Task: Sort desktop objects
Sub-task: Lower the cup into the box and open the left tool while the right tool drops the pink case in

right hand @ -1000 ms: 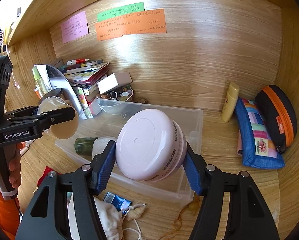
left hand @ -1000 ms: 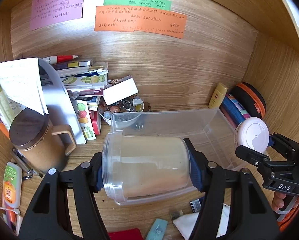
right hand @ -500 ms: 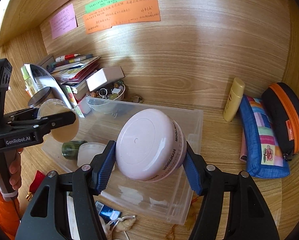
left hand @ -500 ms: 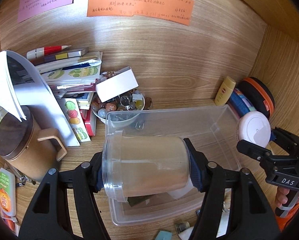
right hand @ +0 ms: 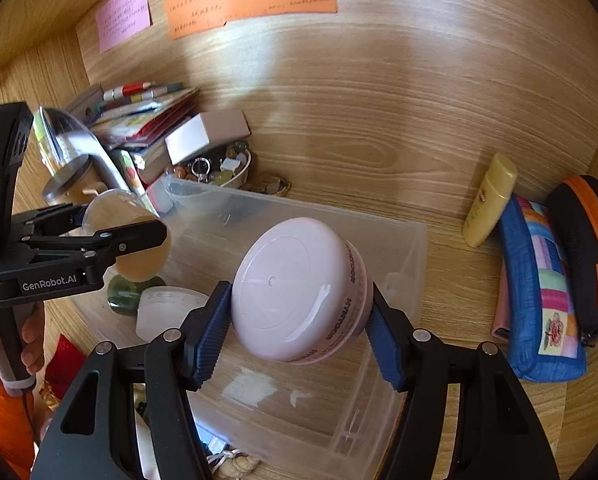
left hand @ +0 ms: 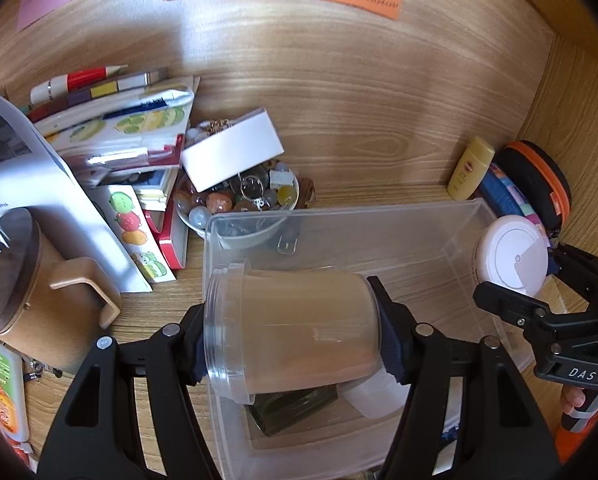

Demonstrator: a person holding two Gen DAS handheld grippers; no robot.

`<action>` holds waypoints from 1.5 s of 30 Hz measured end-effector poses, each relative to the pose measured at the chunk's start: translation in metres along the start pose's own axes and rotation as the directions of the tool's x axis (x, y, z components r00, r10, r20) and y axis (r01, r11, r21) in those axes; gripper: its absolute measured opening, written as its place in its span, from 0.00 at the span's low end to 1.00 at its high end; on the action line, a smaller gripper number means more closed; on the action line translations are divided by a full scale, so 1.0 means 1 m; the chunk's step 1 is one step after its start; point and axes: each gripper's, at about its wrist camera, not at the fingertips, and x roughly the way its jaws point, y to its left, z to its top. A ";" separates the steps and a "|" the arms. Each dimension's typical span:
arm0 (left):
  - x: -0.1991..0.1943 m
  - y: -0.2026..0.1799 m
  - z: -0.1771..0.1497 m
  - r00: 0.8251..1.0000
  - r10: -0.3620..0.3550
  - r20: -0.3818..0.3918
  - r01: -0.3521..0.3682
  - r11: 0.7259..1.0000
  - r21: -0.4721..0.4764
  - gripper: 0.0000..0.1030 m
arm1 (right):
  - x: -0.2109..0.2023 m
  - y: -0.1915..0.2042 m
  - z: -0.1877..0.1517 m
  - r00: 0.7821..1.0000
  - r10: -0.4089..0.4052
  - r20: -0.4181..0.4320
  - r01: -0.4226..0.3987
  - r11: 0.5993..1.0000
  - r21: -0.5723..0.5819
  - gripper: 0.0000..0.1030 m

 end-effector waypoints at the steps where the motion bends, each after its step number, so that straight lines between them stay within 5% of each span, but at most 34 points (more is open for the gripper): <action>1: 0.002 -0.001 -0.001 1.000 0.002 -0.004 -0.002 1.000 0.004 0.63 | 0.002 0.001 0.000 1.000 -0.001 -0.006 0.001 1.000 -0.005 0.58; 37: 0.040 -0.025 0.001 0.995 0.058 -0.081 -0.049 0.993 0.103 0.64 | 0.033 0.023 -0.010 0.991 -0.112 -0.075 0.104 0.989 -0.107 0.58; 45: 0.037 -0.024 0.001 0.996 0.052 -0.075 -0.043 0.992 0.116 0.75 | 0.032 0.025 -0.009 0.990 -0.124 -0.073 0.116 0.987 -0.112 0.65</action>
